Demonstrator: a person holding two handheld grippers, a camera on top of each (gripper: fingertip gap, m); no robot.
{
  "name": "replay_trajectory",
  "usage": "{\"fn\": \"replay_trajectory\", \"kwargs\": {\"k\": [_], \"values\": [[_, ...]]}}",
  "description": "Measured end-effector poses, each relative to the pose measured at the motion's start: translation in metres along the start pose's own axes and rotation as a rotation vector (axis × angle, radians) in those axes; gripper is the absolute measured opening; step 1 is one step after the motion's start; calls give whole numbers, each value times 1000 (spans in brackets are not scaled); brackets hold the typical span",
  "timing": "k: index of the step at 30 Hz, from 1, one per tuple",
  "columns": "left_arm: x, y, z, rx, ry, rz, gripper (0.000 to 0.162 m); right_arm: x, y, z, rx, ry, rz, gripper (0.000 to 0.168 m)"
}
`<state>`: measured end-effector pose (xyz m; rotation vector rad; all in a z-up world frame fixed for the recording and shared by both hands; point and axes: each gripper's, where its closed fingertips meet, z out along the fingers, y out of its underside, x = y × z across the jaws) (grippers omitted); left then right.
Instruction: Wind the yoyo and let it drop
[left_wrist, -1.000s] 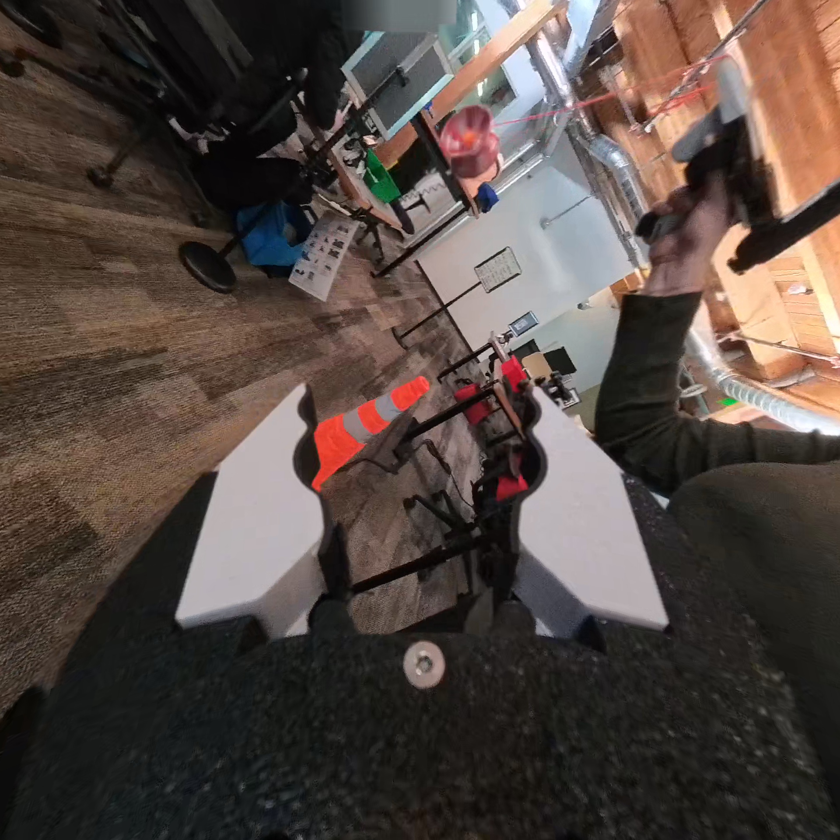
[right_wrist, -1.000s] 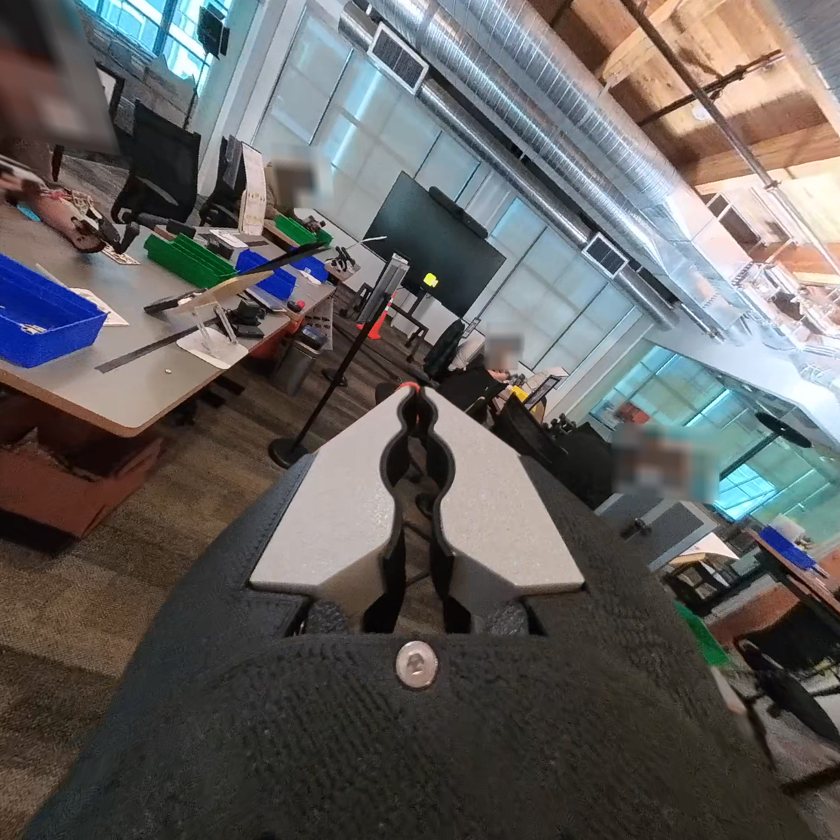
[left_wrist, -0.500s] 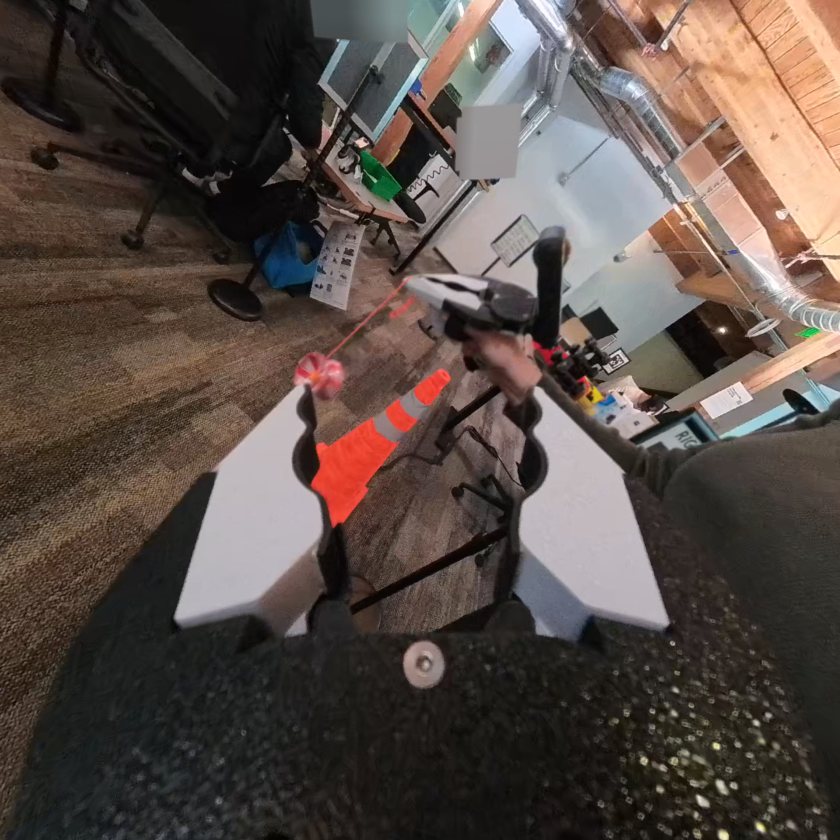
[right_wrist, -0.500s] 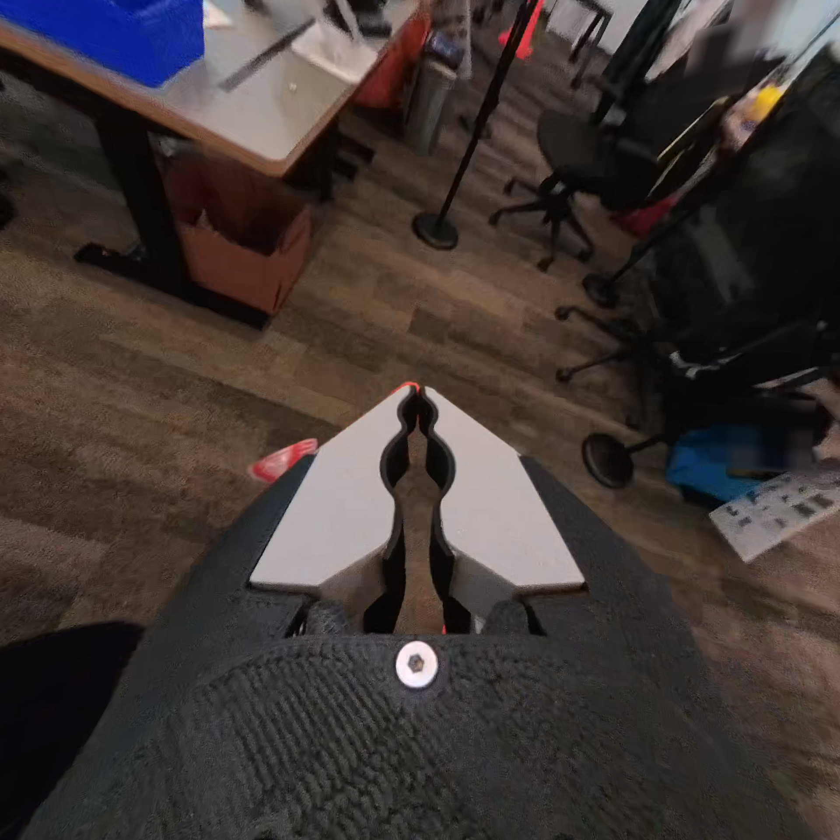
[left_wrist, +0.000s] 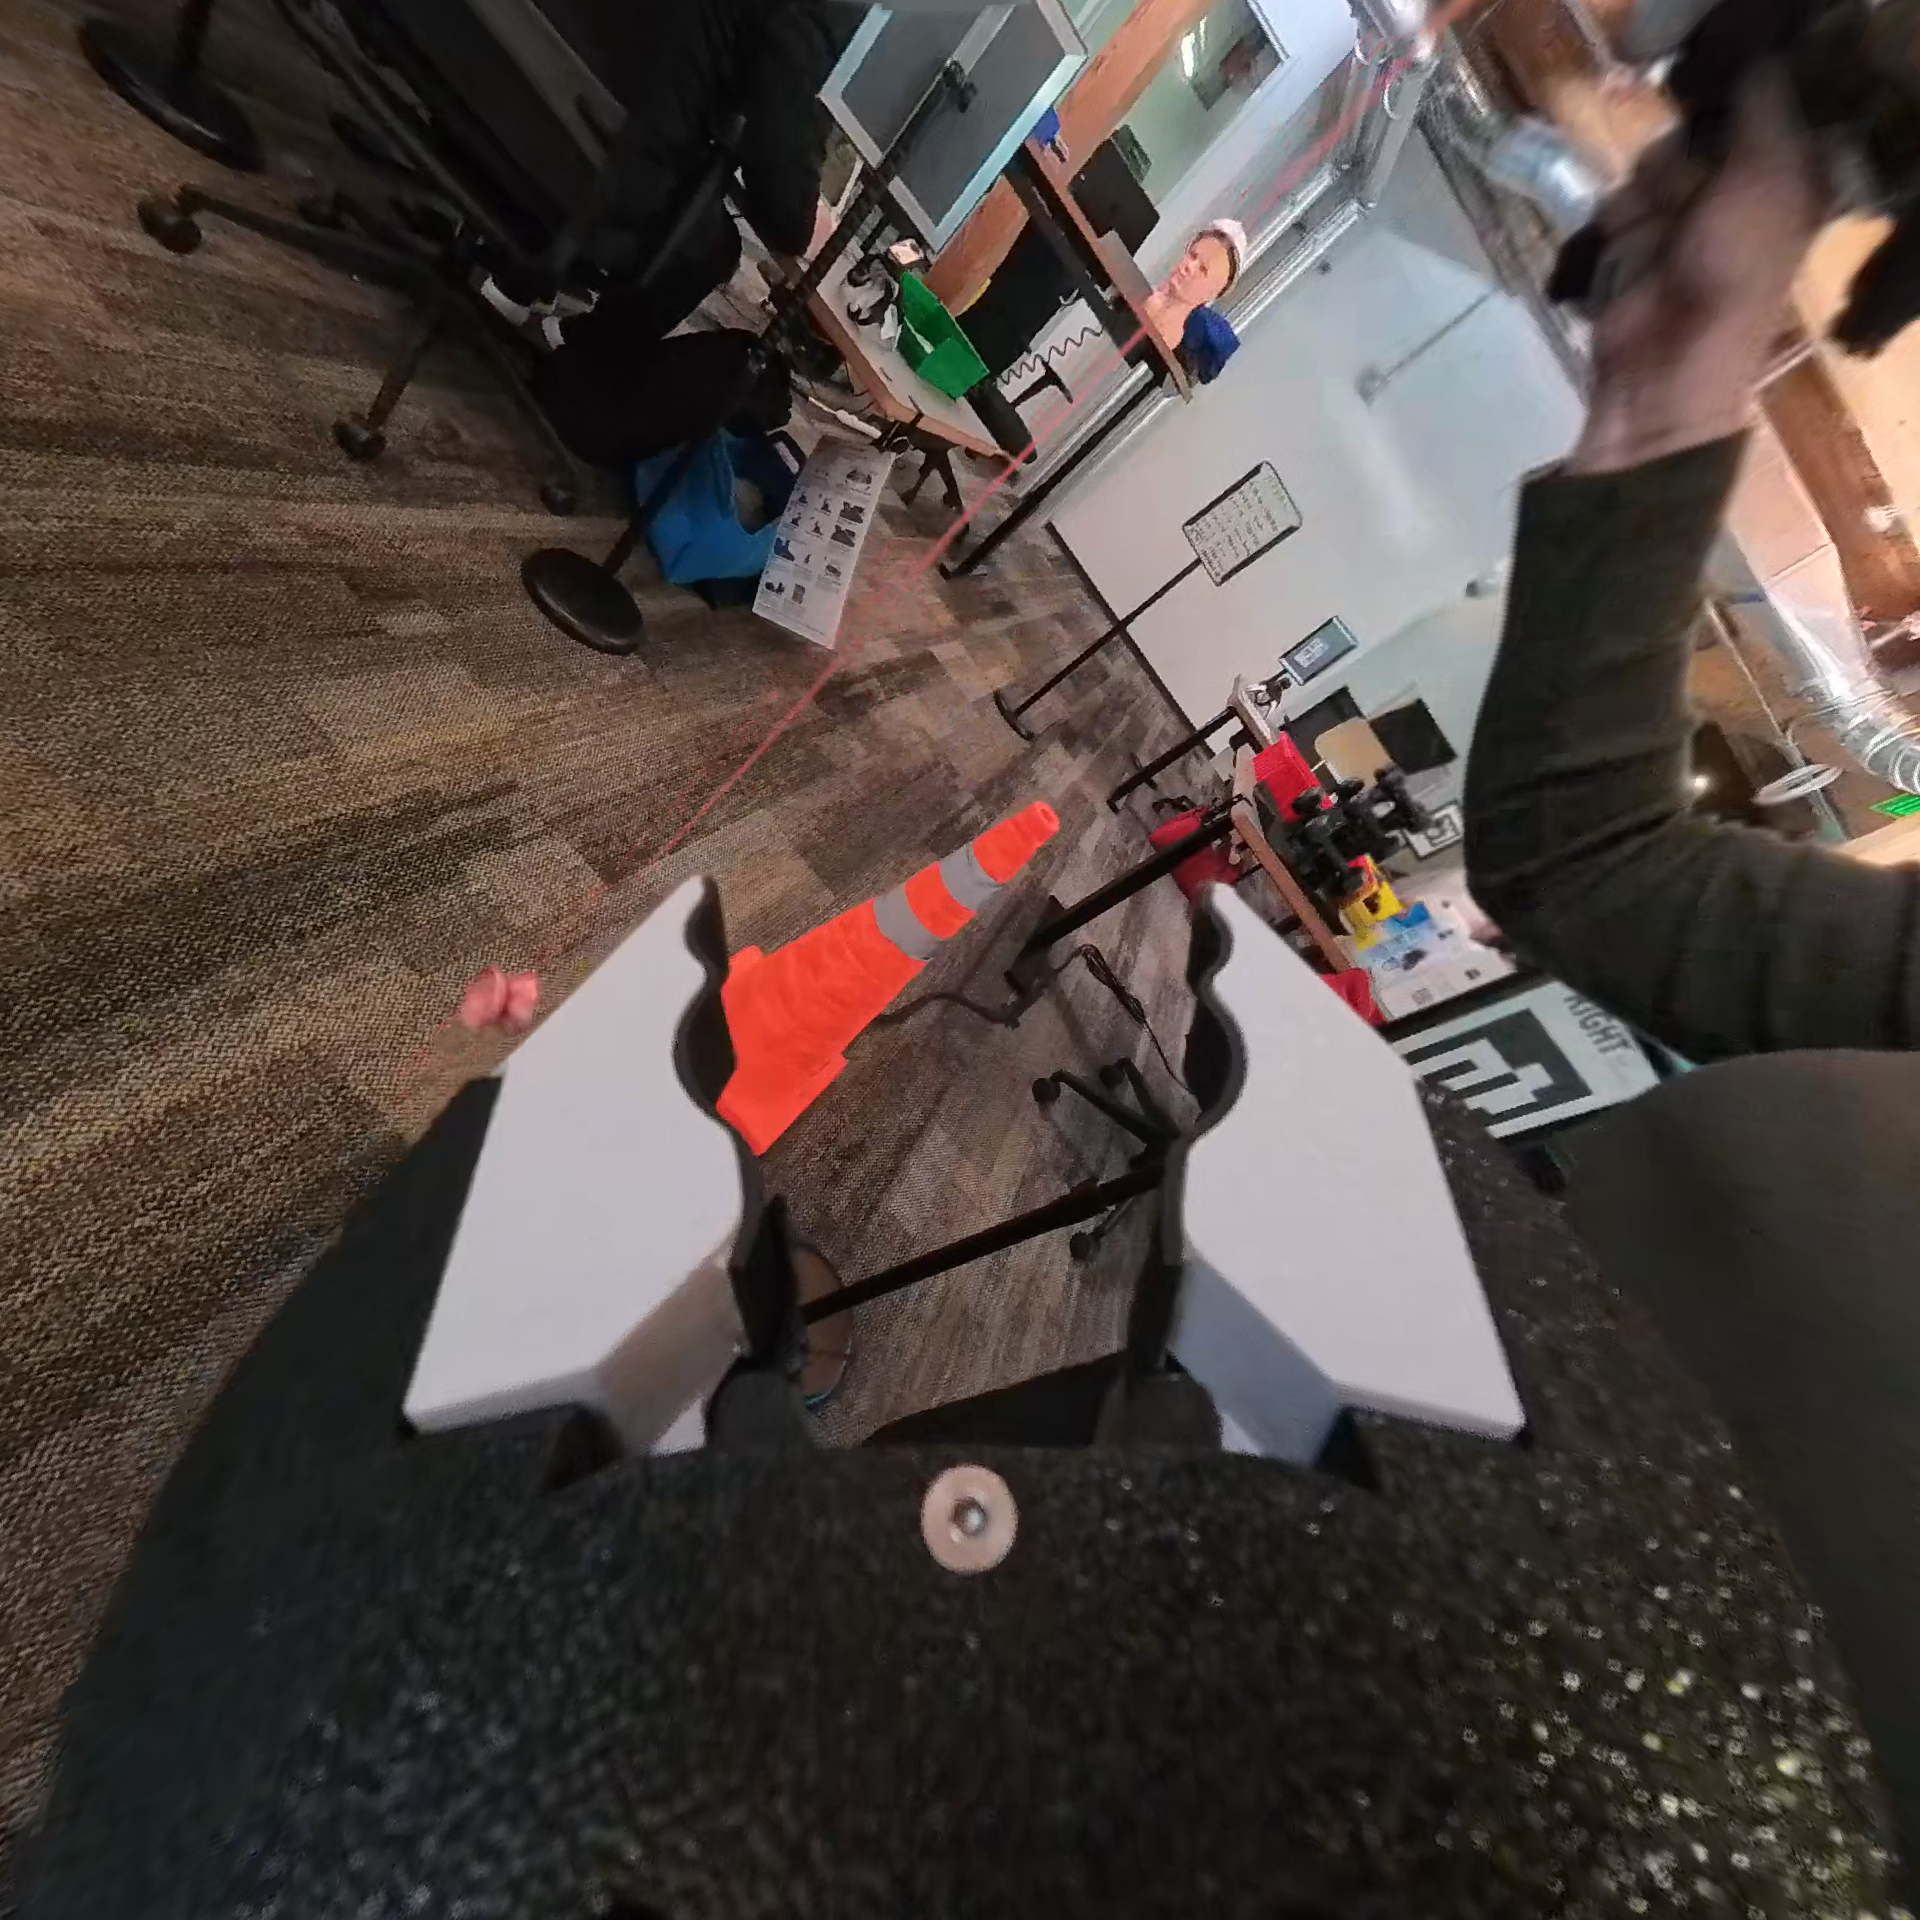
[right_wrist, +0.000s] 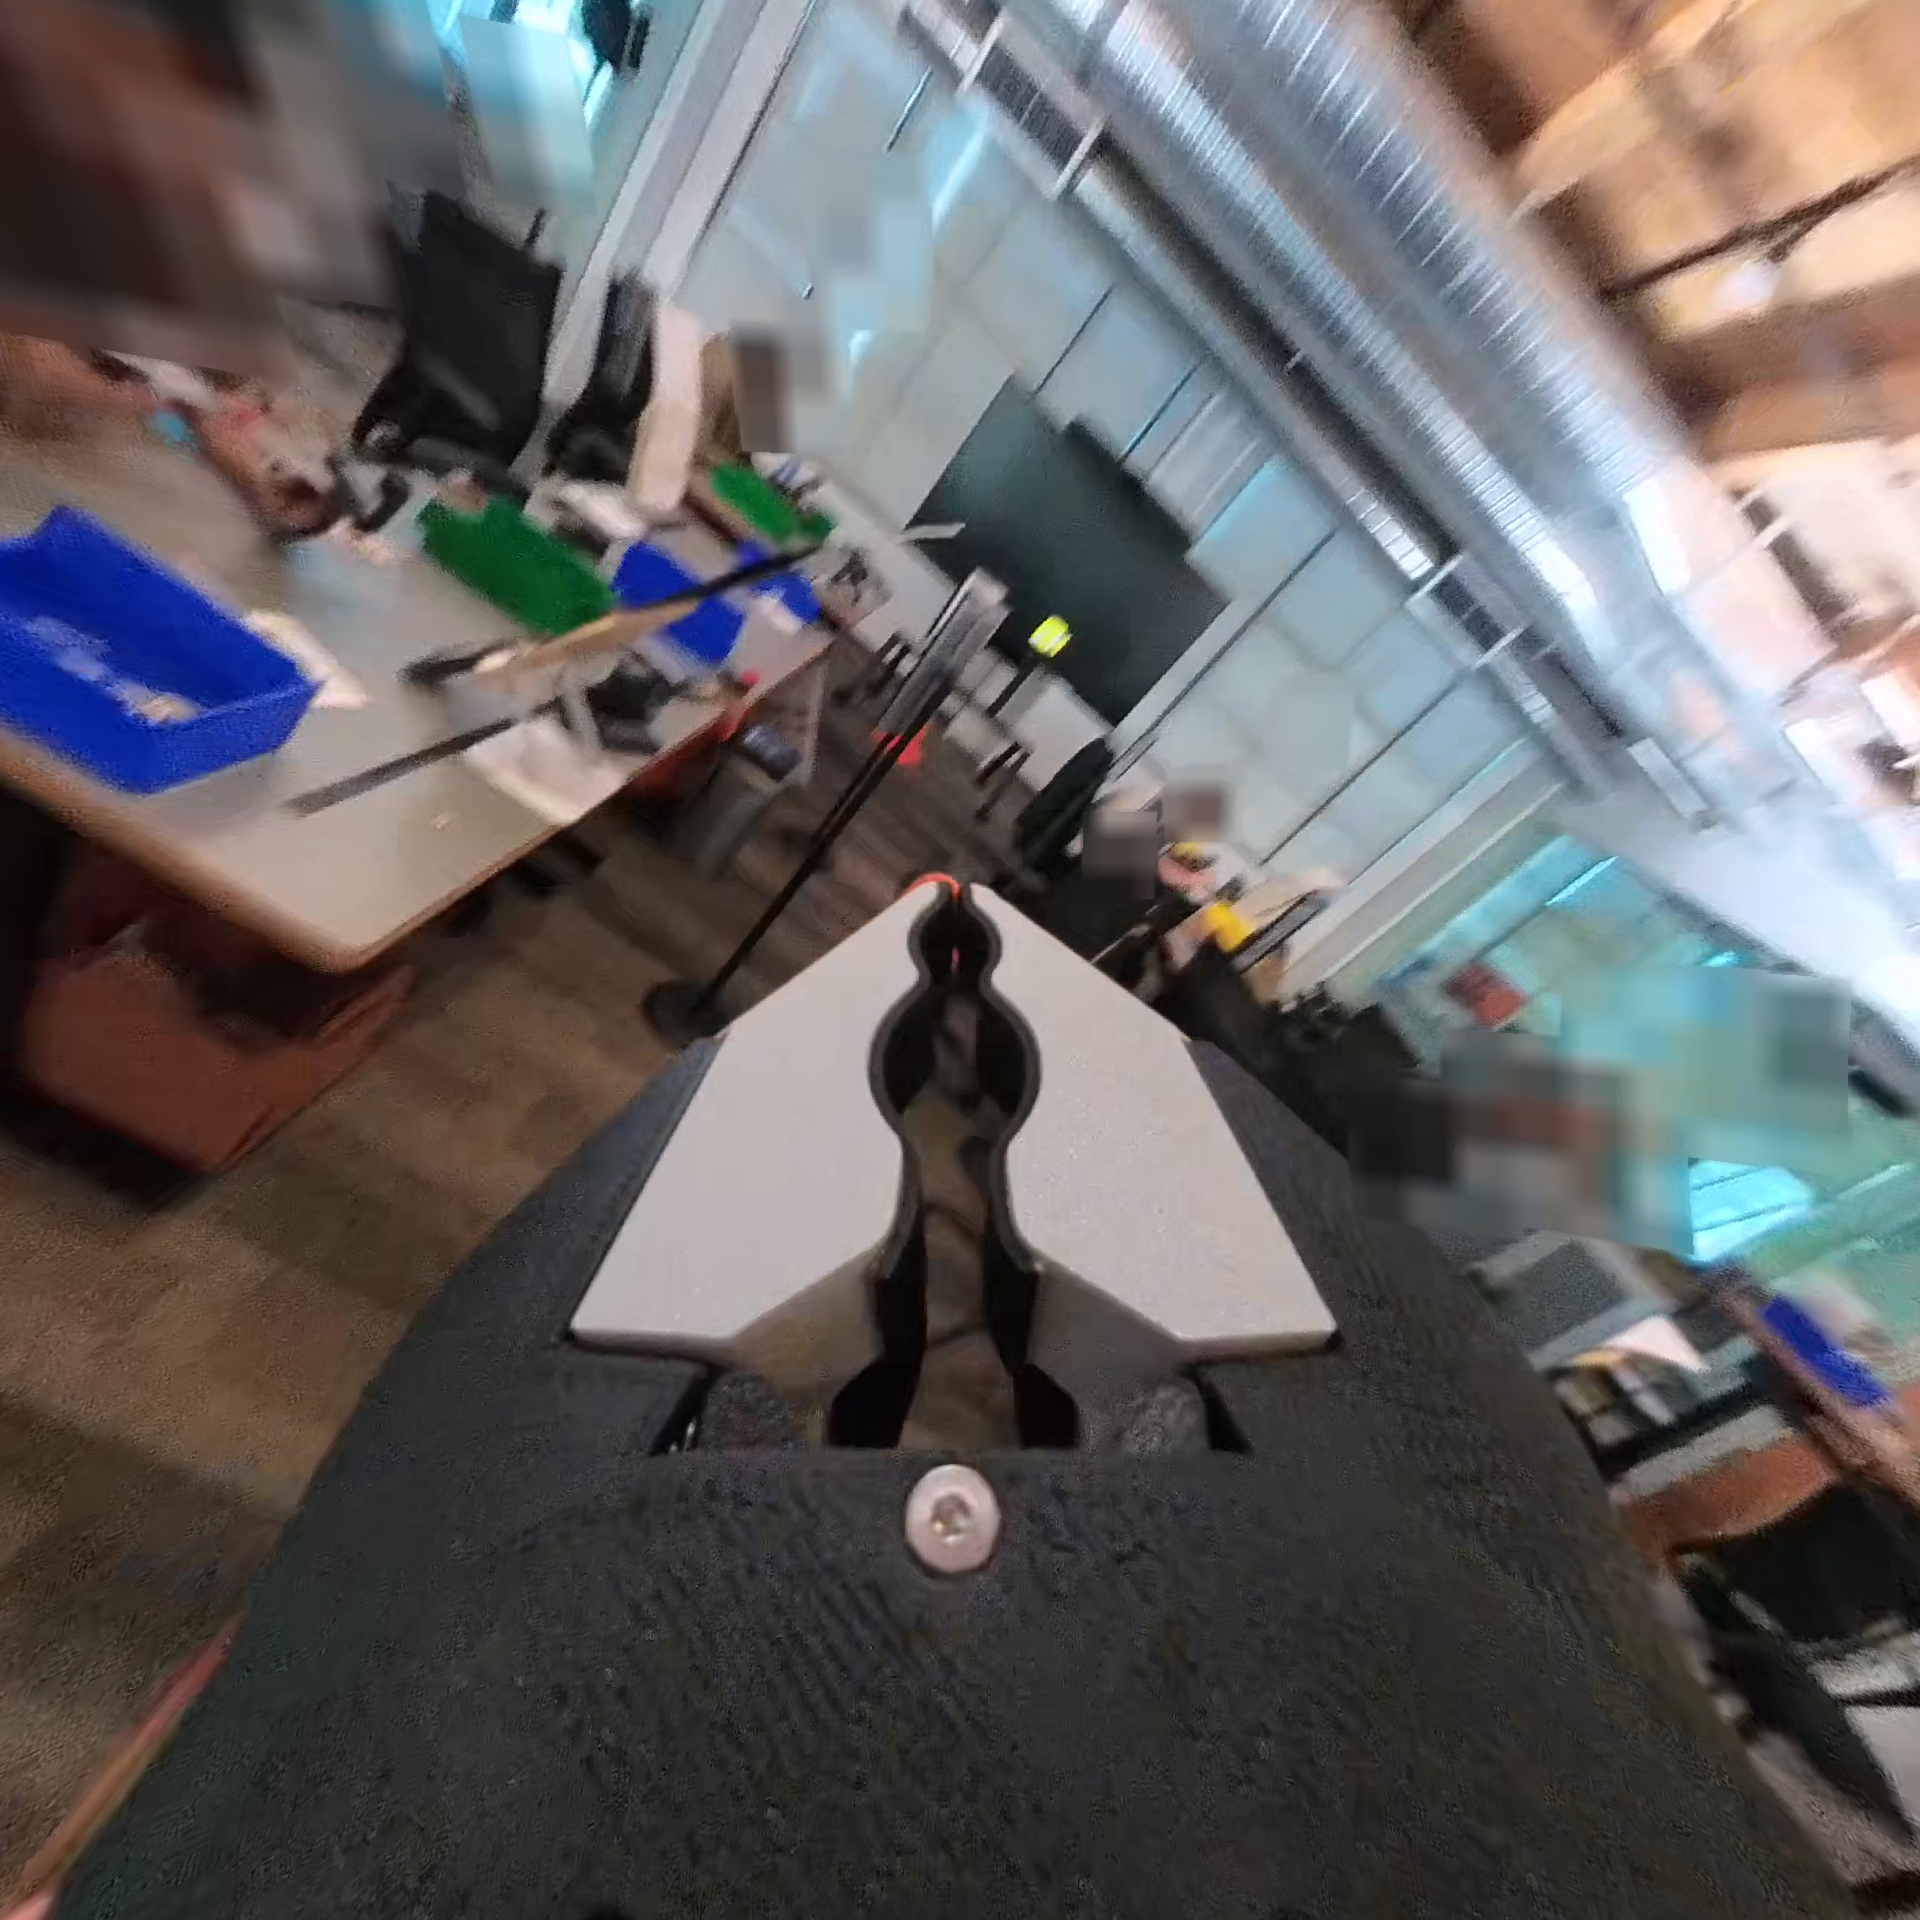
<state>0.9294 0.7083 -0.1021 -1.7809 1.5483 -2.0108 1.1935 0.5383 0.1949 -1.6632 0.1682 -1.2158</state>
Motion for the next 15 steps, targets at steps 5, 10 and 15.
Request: {"fn": "replay_trajectory", "kwargs": {"k": [5, 10, 15], "values": [[5, 8, 9, -24, 34, -19, 87, 97, -134, -65, 257, 205, -13, 0], [9, 13, 16, -37, 53, -16, 87, 34, -85, -57, 87, -16, -29, 0], [12, -2, 17, 25, -27, 103, 99, -30, 6, -49, -53, -79, 26, 0]]}}
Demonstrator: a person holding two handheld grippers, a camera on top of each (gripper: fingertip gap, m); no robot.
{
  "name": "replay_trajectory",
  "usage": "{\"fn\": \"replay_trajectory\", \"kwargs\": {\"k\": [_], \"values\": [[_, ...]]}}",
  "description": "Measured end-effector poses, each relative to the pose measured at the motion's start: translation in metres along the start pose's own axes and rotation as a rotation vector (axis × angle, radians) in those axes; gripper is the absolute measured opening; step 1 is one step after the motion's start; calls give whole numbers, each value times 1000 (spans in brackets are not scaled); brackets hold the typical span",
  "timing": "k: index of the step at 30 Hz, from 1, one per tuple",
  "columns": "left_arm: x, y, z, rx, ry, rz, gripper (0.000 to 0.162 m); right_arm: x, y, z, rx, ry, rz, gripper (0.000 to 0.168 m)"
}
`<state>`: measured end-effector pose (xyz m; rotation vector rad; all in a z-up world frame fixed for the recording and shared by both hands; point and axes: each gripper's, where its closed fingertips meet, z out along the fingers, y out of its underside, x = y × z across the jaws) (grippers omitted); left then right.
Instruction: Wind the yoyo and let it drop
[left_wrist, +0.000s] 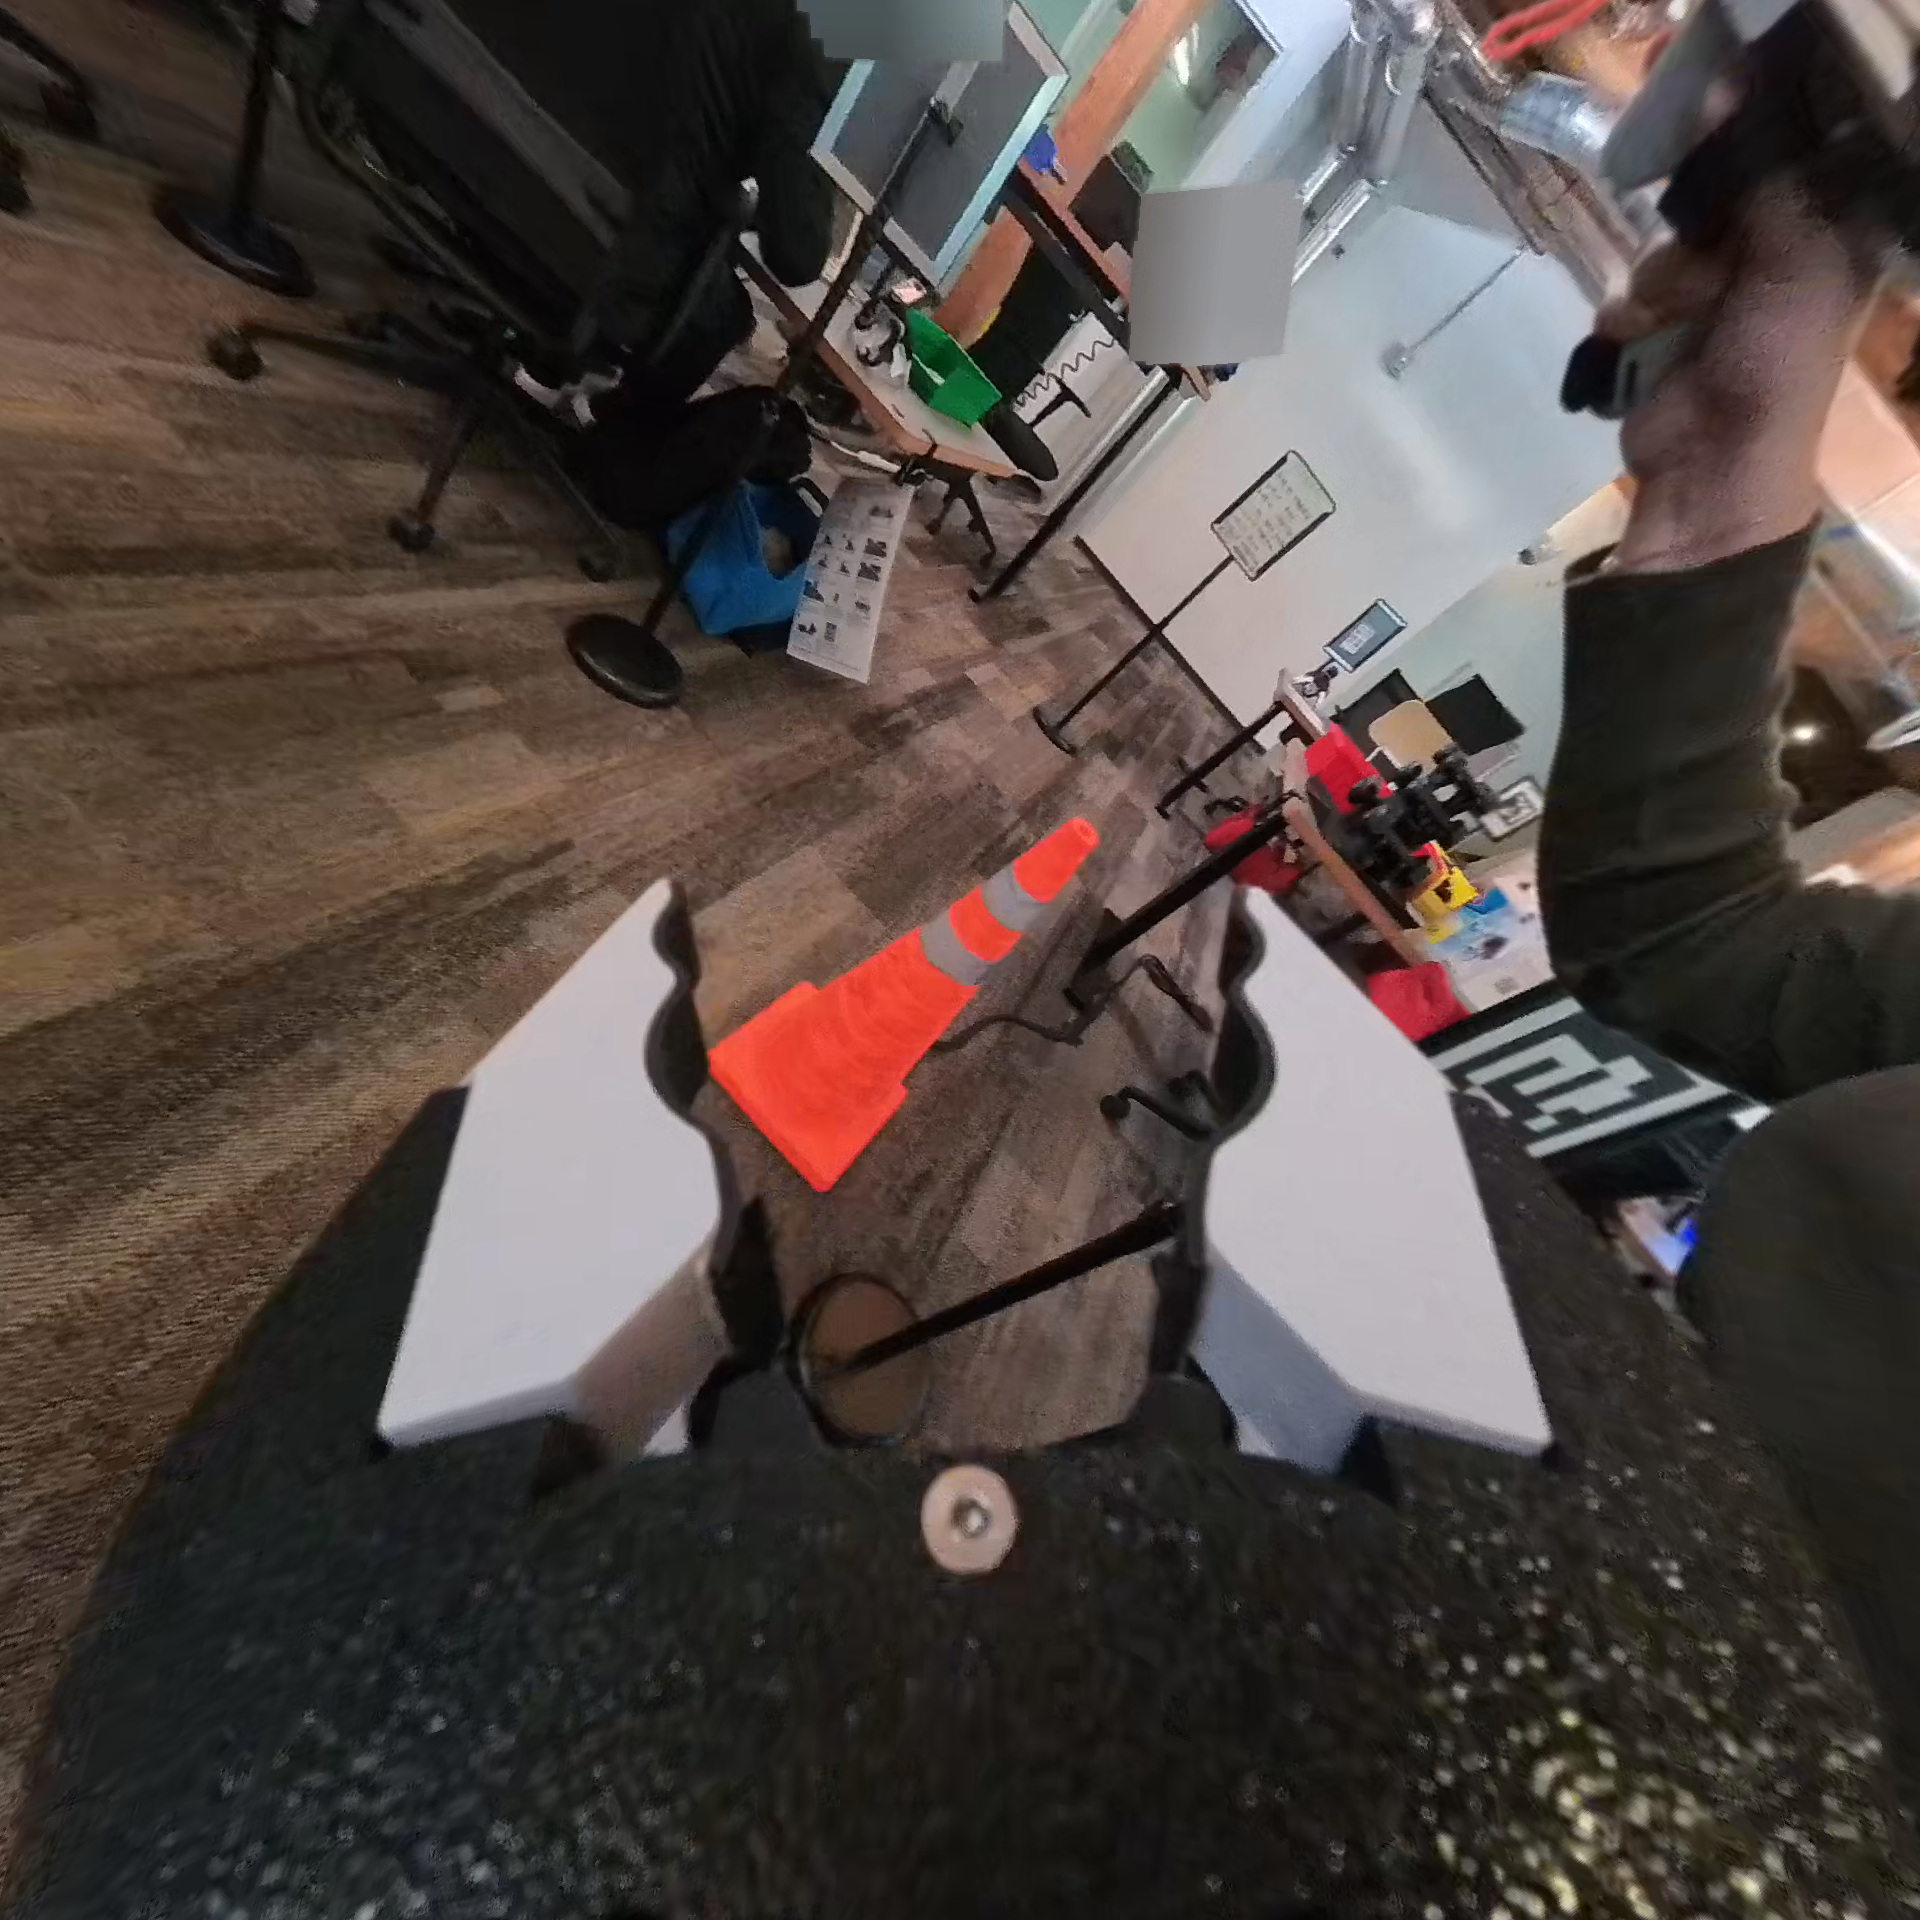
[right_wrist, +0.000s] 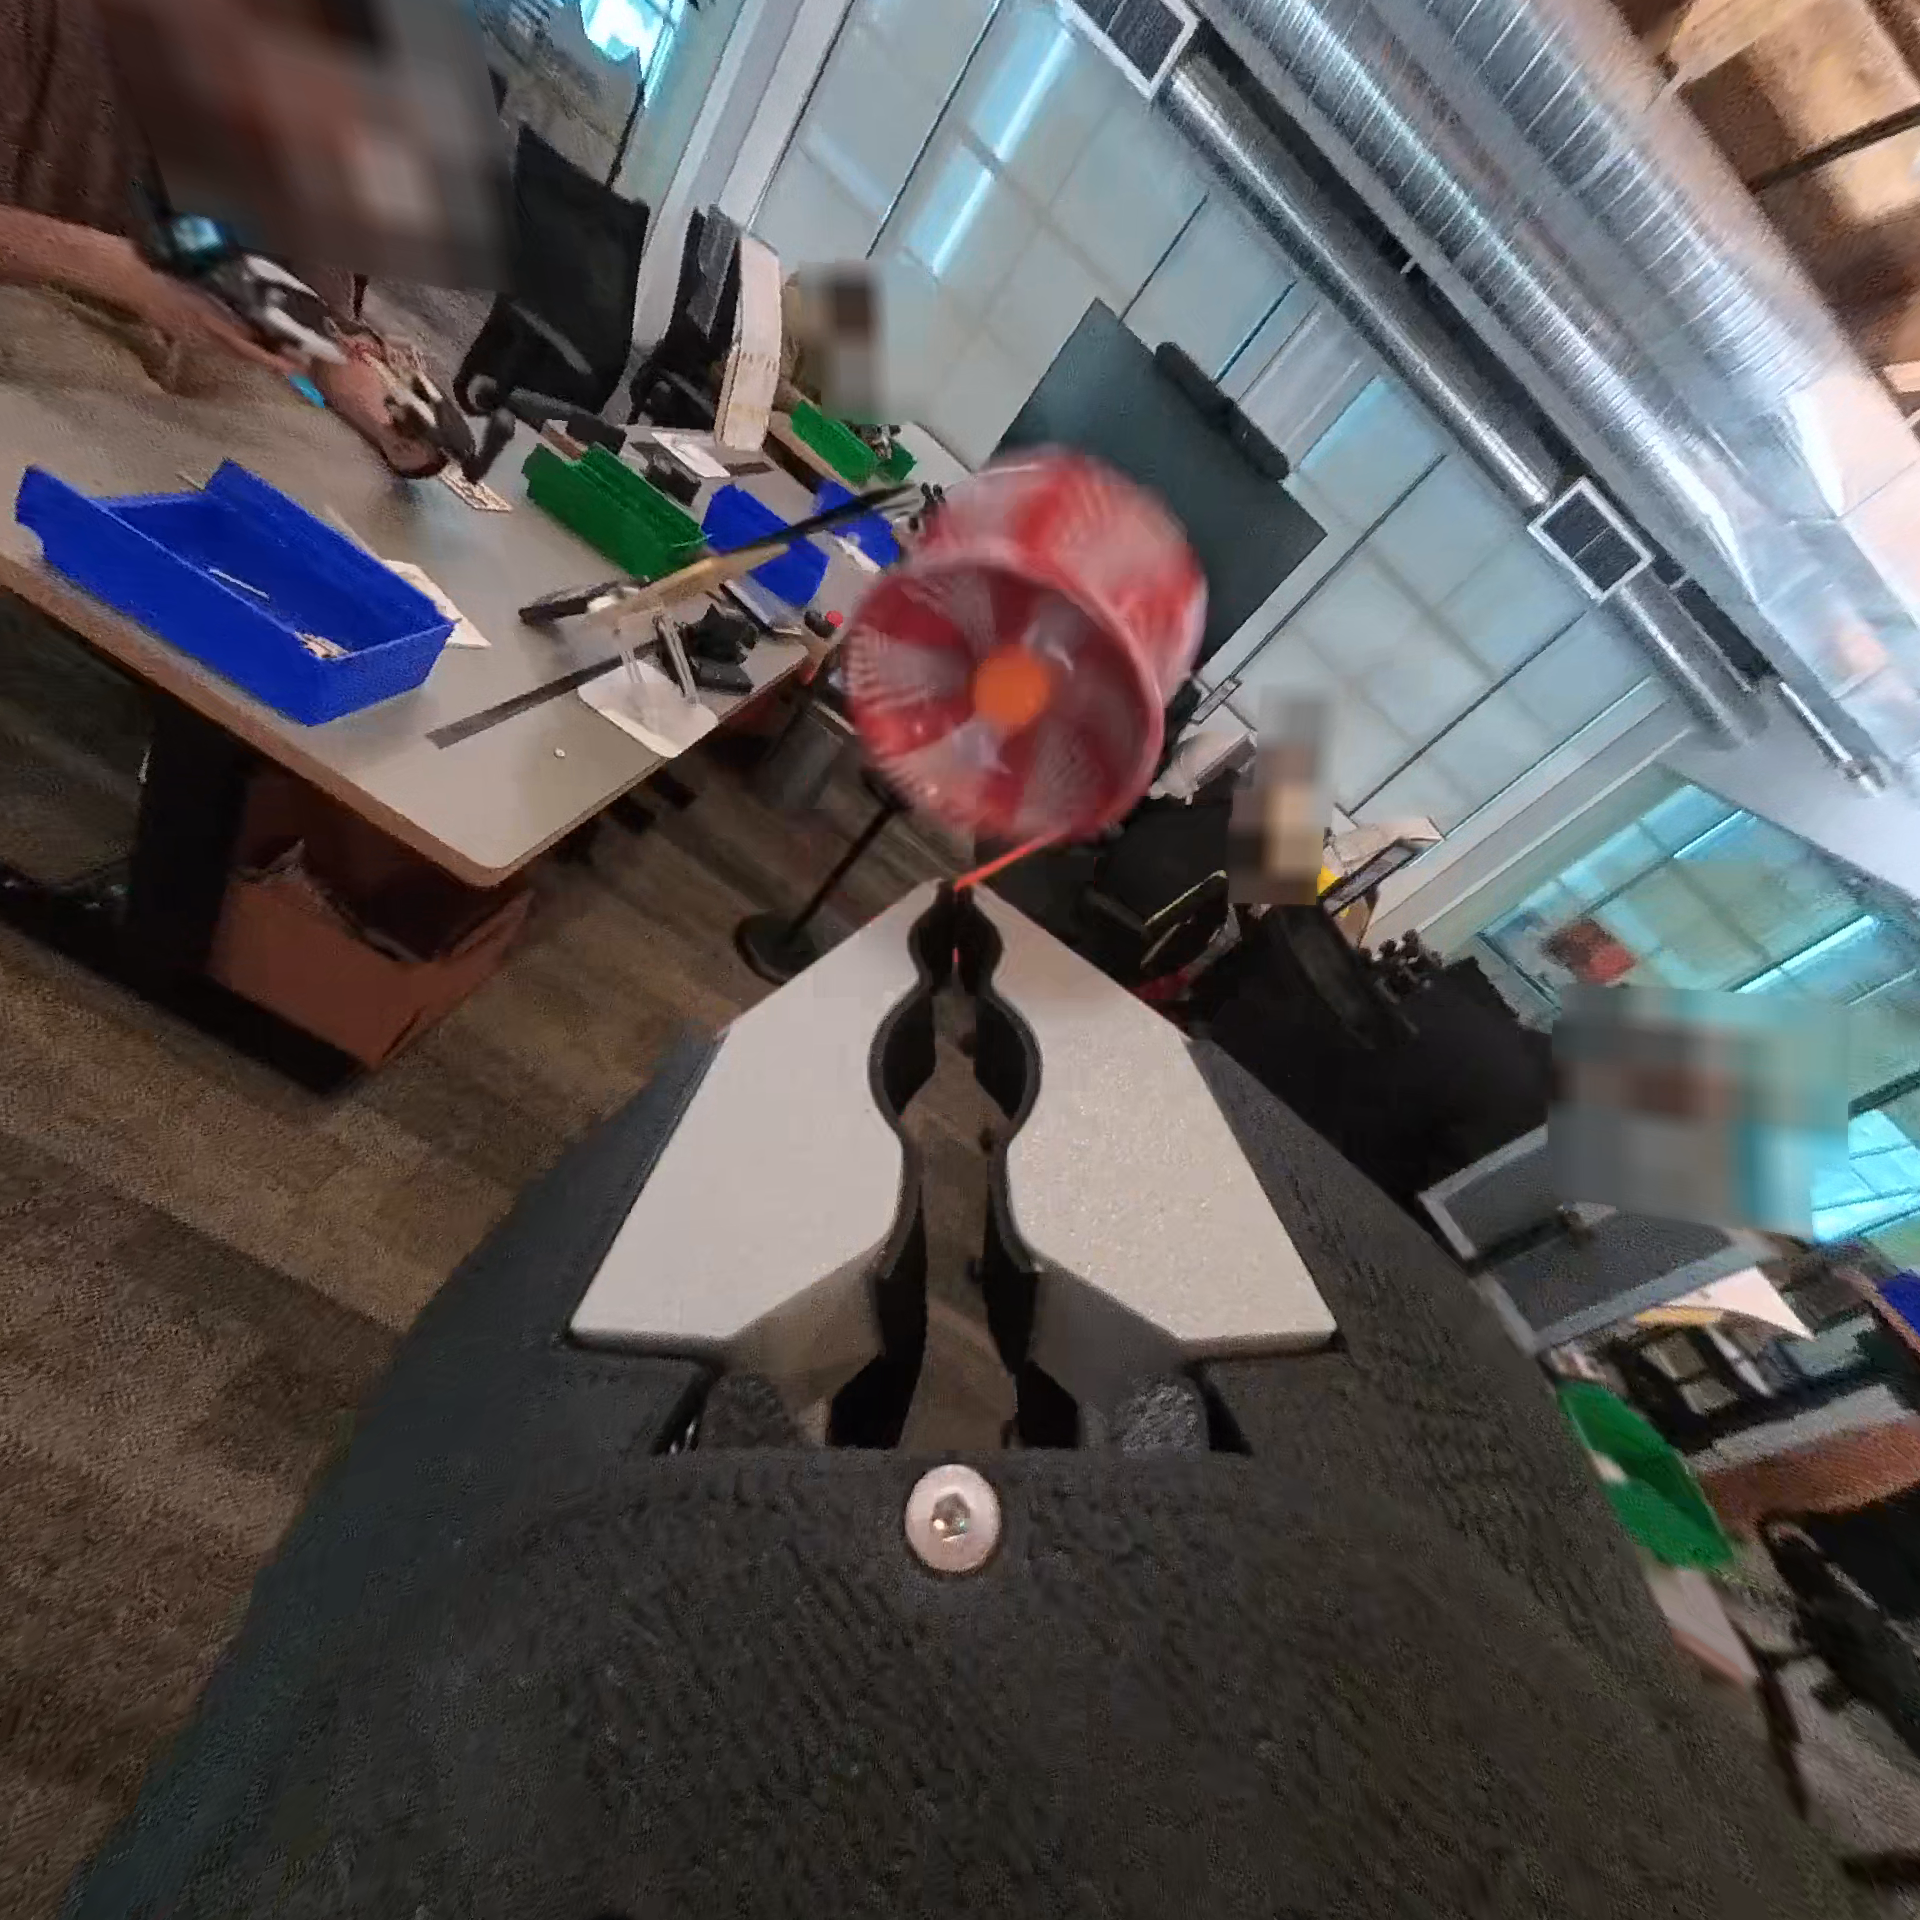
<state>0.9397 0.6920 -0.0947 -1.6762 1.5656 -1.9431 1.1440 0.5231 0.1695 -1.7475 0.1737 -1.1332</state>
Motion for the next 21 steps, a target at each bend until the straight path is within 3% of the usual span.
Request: {"fn": "replay_trajectory", "kwargs": {"k": [5, 12, 15, 18, 21], "values": [[5, -14, -4, 17, -44, 105, 102, -53, 70, 4, -90, -49, 115, 0], [1, -7, -7, 8, -55, 77, 102, -194, 189, 19, -344, -356, 254, 0], [-1, -2, -7, -2, -57, 64, 102, -226, 222, 24, -435, -421, 226, 0], [-1, 0, -8, -7, -55, 72, 99, -205, 218, 39, -436, -383, 185, 0], [0, -1, -7, 2, -54, 86, 98, -125, 164, 64, -338, -219, 154, 0]]}}
